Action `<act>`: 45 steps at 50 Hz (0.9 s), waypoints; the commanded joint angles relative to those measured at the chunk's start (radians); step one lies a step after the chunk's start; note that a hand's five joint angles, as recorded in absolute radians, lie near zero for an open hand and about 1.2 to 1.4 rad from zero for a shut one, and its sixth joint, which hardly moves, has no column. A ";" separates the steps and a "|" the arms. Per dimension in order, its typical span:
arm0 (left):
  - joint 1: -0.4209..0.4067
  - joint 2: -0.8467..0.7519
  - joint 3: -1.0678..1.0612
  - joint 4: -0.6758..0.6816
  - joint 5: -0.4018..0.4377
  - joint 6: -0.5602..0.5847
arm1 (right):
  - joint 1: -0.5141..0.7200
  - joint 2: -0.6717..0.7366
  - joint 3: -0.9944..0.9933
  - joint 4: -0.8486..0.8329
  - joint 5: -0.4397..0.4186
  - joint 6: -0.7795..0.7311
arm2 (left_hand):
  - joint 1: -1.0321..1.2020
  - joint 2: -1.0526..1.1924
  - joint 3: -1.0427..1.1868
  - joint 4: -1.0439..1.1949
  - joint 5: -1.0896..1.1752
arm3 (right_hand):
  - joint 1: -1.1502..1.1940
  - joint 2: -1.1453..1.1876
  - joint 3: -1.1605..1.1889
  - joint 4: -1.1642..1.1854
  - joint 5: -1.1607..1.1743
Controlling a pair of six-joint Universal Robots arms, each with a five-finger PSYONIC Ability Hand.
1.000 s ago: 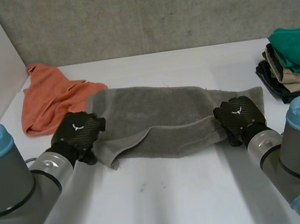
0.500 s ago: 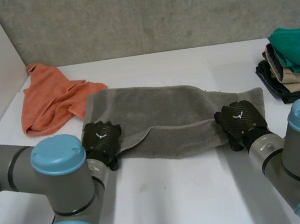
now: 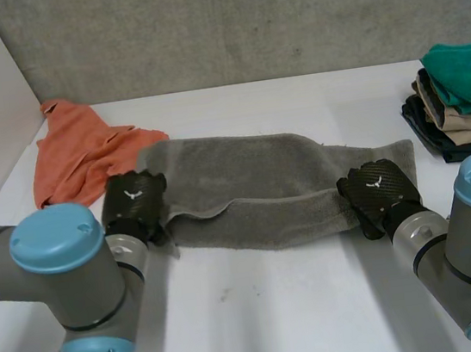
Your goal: Fold the laundry.
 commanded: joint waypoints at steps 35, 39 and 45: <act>0.001 0.045 -0.003 -0.034 -0.022 -0.006 | -0.015 -0.165 -0.033 0.351 -0.163 -0.313 | 0.900 0.902 0.902 0.913 0.919 | -0.795 -0.999 -1.020 -1.013 -0.977; 0.002 0.051 -0.026 -0.034 -0.020 -0.005 | -0.087 -0.213 -0.123 0.365 -0.156 -0.164 | 0.900 0.902 0.902 0.913 0.919 | -0.795 -0.999 -1.020 -1.013 -0.977; 0.004 0.065 -0.051 -0.039 -0.020 -0.005 | -0.184 -0.187 -0.286 0.520 -0.199 -0.011 | 0.900 0.902 0.902 0.913 0.919 | -0.795 -0.999 -1.020 -1.013 -0.977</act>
